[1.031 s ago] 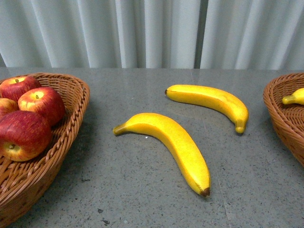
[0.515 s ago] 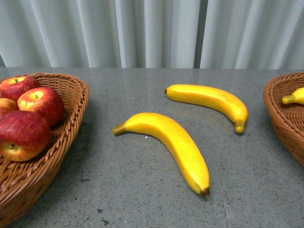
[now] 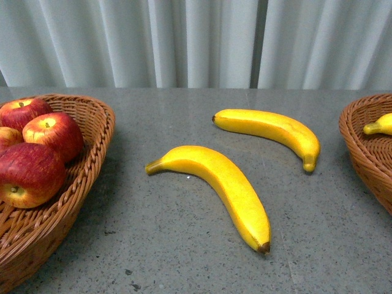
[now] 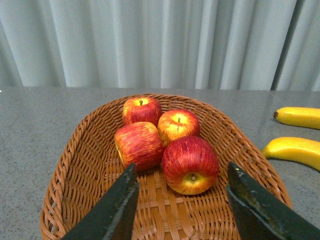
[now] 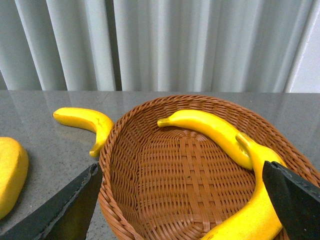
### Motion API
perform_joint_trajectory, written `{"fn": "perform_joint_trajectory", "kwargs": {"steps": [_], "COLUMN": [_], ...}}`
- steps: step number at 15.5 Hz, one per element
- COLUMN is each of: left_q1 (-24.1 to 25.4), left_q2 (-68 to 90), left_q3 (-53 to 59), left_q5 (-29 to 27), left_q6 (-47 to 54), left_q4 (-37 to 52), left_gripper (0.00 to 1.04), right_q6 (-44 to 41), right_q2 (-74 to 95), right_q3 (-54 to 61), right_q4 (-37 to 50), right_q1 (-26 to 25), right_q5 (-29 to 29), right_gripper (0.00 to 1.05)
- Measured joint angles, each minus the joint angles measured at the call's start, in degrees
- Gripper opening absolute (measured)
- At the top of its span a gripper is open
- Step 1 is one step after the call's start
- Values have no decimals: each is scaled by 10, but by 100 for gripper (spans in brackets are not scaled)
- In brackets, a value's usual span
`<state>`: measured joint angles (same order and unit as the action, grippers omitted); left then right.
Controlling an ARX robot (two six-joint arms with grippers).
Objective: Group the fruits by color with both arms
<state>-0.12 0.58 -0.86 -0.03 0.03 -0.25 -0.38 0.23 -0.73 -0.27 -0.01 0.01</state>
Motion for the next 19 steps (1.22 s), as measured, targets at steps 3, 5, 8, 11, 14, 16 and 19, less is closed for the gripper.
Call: {"fn": "perform_joint_trajectory", "kwargs": {"steps": [3, 5, 8, 11, 14, 16, 19], "left_q1": [0, 0, 0, 0, 0, 0, 0], "left_q2": [0, 0, 0, 0, 0, 0, 0], "left_q3": [0, 0, 0, 0, 0, 0, 0], "left_q5": [0, 0, 0, 0, 0, 0, 0], "left_q6": [0, 0, 0, 0, 0, 0, 0], "left_q4": [0, 0, 0, 0, 0, 0, 0], "left_gripper": [87, 98, 98, 98, 98, 98, 98], "right_q6": [0, 0, 9, 2, -7, -4, 17], "right_q2": [0, 0, 151, 385, 619, 766, 946], "right_q3": [0, 0, -54, -153, -269, -377, -559], "right_q4": [0, 0, -2, 219, 300, 249, 124], "right_q1": [0, 0, -47, 16, 104, 156, 230], "right_q5": [0, 0, -122, -130, -101, -72, -49], "right_gripper": [98, 98, 98, 98, 98, 98, 98]}}
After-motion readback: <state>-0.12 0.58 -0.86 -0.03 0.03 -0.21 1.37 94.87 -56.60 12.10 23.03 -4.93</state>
